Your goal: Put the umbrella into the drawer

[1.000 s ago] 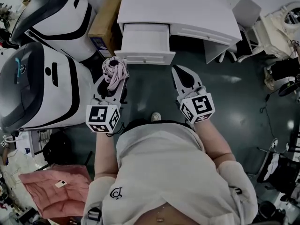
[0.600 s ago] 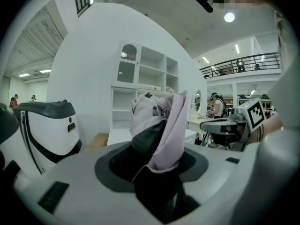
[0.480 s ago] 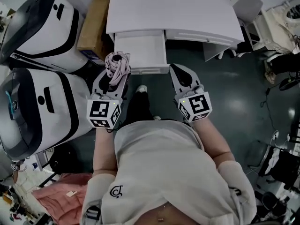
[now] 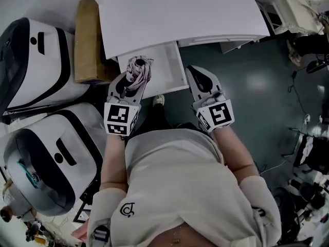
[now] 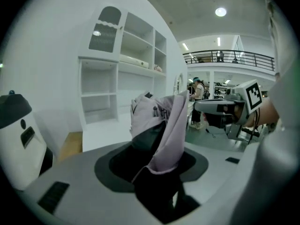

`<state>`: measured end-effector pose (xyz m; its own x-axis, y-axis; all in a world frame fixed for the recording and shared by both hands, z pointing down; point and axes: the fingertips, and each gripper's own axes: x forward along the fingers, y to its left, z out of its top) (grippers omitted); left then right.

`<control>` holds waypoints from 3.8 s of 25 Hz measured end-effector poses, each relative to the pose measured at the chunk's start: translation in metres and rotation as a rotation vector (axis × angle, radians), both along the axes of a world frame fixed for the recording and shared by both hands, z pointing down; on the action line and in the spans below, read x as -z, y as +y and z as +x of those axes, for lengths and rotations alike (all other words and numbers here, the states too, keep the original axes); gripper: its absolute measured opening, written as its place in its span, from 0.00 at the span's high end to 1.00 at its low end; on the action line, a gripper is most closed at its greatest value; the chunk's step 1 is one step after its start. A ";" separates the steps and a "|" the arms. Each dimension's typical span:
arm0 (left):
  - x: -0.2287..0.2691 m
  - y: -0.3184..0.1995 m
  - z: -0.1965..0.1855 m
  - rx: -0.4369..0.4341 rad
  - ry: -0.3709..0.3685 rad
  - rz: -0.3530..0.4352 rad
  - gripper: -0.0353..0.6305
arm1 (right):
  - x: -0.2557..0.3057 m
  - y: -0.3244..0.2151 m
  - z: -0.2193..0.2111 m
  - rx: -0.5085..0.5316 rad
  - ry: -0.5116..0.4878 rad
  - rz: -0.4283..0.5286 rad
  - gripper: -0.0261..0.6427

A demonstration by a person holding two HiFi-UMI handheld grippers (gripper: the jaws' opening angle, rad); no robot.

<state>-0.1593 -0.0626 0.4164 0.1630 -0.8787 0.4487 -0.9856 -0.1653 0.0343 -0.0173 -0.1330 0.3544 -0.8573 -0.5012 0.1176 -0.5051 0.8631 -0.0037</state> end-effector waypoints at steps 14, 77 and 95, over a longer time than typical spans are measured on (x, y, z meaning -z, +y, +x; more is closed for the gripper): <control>-0.155 -0.091 0.010 -0.341 0.020 -0.217 0.62 | -0.091 -0.067 -0.018 -0.211 0.078 -0.106 0.95; -0.107 -0.110 0.028 -0.317 0.033 -0.097 0.93 | -0.054 -0.059 -0.037 -0.129 0.074 -0.086 0.95; 0.100 -0.042 -0.089 0.077 -0.039 0.316 0.93 | 0.028 -0.022 -0.105 0.101 -0.025 0.064 0.95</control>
<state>-0.2480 -0.1049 0.3162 0.0792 -0.9846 0.1559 -0.9952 -0.0871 -0.0445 -0.1221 -0.1550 0.3269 -0.9062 -0.4177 0.0661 -0.4158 0.9085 0.0414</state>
